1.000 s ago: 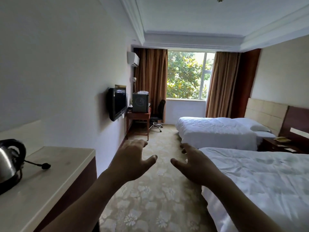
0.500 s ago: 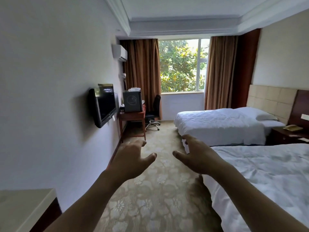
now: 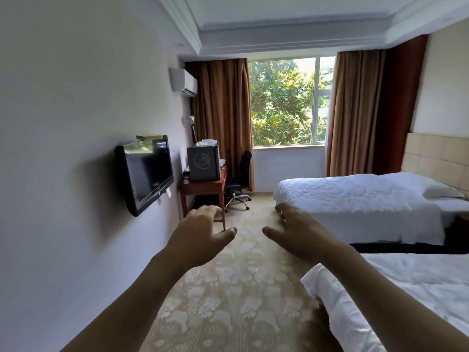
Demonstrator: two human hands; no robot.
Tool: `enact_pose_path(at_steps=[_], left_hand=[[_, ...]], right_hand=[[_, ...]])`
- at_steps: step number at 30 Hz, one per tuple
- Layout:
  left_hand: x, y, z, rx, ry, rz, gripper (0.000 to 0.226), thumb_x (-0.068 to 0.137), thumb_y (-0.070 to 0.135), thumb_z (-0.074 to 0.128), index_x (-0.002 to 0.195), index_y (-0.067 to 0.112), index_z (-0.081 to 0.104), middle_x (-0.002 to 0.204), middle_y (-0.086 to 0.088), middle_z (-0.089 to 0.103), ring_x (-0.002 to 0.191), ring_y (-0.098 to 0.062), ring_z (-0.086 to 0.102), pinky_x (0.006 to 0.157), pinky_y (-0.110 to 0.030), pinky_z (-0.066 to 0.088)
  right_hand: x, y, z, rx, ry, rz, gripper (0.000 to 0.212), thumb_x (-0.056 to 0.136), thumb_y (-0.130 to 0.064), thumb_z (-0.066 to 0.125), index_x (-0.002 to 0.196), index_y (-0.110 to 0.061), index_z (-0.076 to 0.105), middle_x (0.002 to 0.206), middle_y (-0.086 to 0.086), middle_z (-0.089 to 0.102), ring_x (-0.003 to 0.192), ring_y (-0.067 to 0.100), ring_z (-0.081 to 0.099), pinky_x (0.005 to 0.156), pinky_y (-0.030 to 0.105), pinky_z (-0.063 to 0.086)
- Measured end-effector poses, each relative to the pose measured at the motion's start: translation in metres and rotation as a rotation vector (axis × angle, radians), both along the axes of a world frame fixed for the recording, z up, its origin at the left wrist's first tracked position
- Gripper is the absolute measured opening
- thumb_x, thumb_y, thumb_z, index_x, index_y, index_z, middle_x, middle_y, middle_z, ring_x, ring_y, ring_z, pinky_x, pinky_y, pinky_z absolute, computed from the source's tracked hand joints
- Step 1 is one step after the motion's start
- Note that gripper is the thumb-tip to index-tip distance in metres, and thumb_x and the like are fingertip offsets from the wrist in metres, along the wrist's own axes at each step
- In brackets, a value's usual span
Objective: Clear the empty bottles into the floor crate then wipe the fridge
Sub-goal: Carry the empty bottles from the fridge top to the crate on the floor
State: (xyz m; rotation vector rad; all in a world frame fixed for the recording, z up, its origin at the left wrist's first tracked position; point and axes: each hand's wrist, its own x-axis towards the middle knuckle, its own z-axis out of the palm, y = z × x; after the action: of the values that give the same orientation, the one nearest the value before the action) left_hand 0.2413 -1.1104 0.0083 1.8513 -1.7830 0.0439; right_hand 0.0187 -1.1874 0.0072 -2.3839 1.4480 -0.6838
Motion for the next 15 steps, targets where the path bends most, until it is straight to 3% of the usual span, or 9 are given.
enact_pose_path(at_steps=[9, 15], left_hand=[[0.072, -0.211, -0.029, -0.020, -0.021, 0.006, 0.060, 0.090, 0.055, 0.057, 0.139, 0.022, 0.049, 0.137, 0.006, 0.057, 0.123, -0.014, 0.051, 0.103, -0.036, 0.043], [0.138, -0.372, -0.024, -0.043, 0.029, 0.031, 0.060, 0.090, 0.056, 0.055, 0.139, 0.022, 0.050, 0.138, 0.006, 0.057, 0.124, -0.015, 0.050, 0.102, -0.035, 0.042]], right_hand=[[0.076, -0.218, -0.022, -0.002, 0.024, -0.008, 0.073, 0.089, -0.056, 0.061, 0.145, -0.015, 0.039, 0.141, 0.005, 0.055, 0.122, 0.021, 0.054, 0.101, 0.034, 0.047], [0.144, -0.372, -0.003, -0.047, 0.115, -0.015, 0.074, 0.088, -0.060, 0.060, 0.145, -0.017, 0.040, 0.142, 0.003, 0.055, 0.124, 0.021, 0.055, 0.101, 0.037, 0.048]])
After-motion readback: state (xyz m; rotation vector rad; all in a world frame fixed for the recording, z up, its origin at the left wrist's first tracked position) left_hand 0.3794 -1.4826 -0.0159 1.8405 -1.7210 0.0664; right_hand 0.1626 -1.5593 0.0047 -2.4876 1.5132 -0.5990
